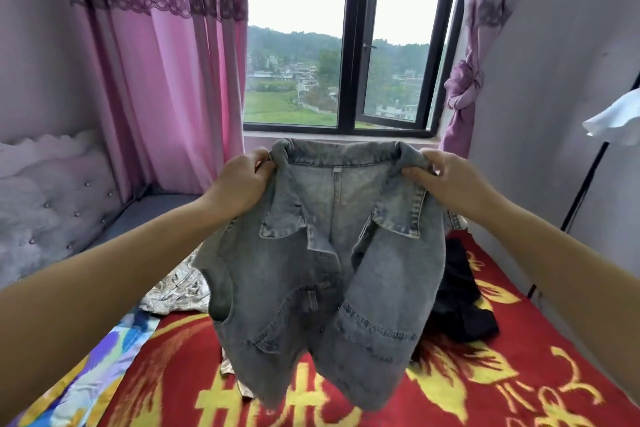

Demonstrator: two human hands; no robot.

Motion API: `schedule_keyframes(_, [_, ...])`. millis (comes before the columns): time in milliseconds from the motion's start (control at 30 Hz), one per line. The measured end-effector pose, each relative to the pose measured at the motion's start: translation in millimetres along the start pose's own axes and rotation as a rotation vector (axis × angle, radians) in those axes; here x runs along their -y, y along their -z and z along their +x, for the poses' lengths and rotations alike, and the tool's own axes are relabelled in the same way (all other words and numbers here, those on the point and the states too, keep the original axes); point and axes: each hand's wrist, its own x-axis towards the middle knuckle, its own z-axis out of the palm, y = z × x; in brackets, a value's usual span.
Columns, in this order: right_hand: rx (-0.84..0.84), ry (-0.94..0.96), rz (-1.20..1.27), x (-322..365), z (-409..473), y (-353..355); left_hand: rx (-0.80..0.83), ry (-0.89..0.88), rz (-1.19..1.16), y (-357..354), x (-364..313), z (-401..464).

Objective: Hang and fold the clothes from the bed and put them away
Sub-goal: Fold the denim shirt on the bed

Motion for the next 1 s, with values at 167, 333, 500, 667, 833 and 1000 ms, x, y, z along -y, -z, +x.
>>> schedule_keyframes(167, [-0.159, 0.136, -0.146, 5, 0, 10, -0.118, -0.118, 0.068, 11, -14, 8])
schedule_keyframes(333, [-0.071, 0.013, -0.34, 19, 20, -7, 0.215, 0.219, 0.056, 7, -33, 25])
schedule_keyframes(500, [0.092, -0.085, -0.099, 64, 26, -41, 0.37, 0.553, -0.598, -18, -70, 18])
schedule_keyframes(667, [0.39, 0.033, 0.095, 82, 18, -44, 0.356, 0.567, -1.033, -22, -91, 6])
schedule_keyframes(833, [0.545, 0.053, -0.021, 65, 19, -29, 0.492, 0.456, -0.925, -7, -91, 2])
schedule_keyframes(1000, [0.562, 0.017, 0.194, 51, 18, -16, 0.234, -0.267, 0.449, 6, -69, 12])
